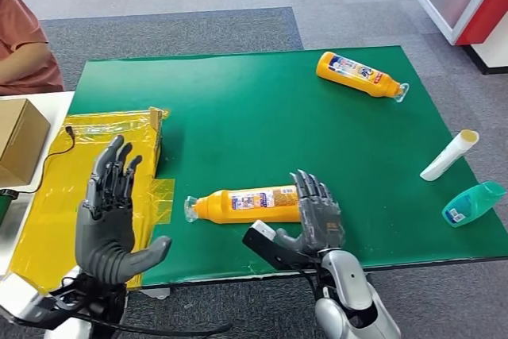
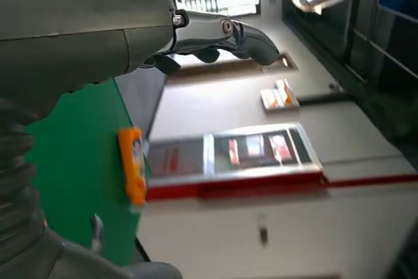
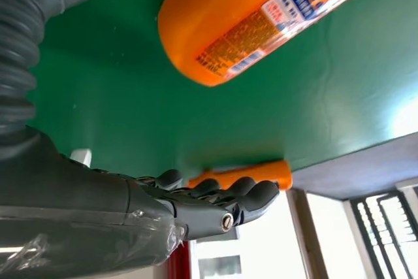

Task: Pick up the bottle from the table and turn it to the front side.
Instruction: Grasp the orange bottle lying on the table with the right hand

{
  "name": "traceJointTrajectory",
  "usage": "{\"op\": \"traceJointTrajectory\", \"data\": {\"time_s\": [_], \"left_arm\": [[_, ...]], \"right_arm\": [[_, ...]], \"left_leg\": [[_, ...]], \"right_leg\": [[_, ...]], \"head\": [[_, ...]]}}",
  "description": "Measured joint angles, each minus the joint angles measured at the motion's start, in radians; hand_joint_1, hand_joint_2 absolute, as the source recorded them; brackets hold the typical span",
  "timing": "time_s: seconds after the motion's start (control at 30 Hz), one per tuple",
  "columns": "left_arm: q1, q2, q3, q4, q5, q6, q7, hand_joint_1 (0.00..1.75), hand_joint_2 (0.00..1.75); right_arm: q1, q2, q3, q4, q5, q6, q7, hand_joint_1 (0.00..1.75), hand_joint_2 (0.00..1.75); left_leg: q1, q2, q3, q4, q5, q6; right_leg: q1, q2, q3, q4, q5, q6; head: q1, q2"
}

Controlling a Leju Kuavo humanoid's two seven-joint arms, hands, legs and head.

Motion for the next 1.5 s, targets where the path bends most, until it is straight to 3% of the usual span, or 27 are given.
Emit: {"op": "traceJointTrajectory", "data": {"time_s": [0.1, 0.37, 0.83, 1.5], "left_arm": [[-0.026, 0.004, -0.005, 0.000, 0.061, -0.075, 0.016, 0.00, 1.75], [-0.097, 0.010, -0.042, 0.004, 0.065, -0.118, 0.042, 0.00, 1.75], [-0.196, 0.009, -0.102, 0.052, 0.111, -0.121, 0.074, 0.00, 1.75], [-0.217, 0.009, -0.106, 0.072, 0.089, -0.075, 0.077, 0.00, 1.75]], "right_arm": [[-0.025, 0.011, 0.013, 0.030, 0.074, -0.002, 0.033, 0.00, 1.75], [-0.105, 0.038, 0.026, 0.143, 0.133, 0.010, 0.057, 0.00, 1.75], [-0.252, 0.092, 0.013, 0.468, 0.144, -0.014, 0.073, 0.00, 1.75], [-0.294, 0.122, 0.012, 0.620, 0.187, -0.024, 0.078, 0.00, 1.75]], "left_leg": [[0.000, 0.000, 0.000, 0.000, 0.000, 0.000], [0.000, 0.000, 0.000, 0.000, 0.001, 0.000], [0.000, 0.000, 0.000, 0.000, 0.001, 0.000], [0.000, 0.000, 0.001, 0.000, 0.001, 0.000]], "right_leg": [[0.000, 0.000, 0.000, 0.000, 0.000, 0.000], [0.000, 0.000, 0.000, 0.000, 0.001, 0.000], [0.000, 0.000, 0.000, 0.000, 0.001, 0.000], [0.000, 0.000, 0.000, 0.000, 0.001, 0.000]], "head": [[0.000, 0.000], [0.000, 0.000], [0.000, 0.000], [0.000, 0.000]]}}
